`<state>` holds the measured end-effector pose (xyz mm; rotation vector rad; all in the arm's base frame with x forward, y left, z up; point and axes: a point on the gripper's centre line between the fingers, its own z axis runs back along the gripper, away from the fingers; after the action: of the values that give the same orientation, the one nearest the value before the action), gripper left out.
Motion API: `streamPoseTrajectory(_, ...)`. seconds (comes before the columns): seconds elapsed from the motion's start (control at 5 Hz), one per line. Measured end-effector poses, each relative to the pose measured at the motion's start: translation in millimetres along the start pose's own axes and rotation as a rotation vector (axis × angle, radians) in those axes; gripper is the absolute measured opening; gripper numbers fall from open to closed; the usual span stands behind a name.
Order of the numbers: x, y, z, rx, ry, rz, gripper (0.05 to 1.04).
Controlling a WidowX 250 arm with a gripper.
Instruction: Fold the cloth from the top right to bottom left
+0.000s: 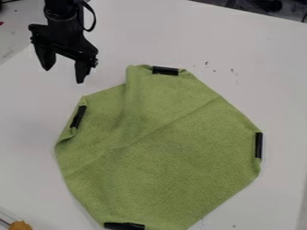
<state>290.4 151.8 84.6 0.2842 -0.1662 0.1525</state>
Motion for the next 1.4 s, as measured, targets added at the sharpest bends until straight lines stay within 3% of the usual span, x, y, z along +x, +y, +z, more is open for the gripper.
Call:
streamPoseTrajectory(0.4,-13,-26,-13,-0.03,0.035,-0.046,1.0)
streamPoseTrajectory(0.8,-35,-81,15,-0.057,-0.01,-0.09,1.0)
streamPoseTrajectory(1.2,-27,-161,40,-0.131,-0.084,-0.1,1.0)
streamPoseTrajectory(1.4,-23,-196,37,-0.15,-0.047,-0.154,1.0)
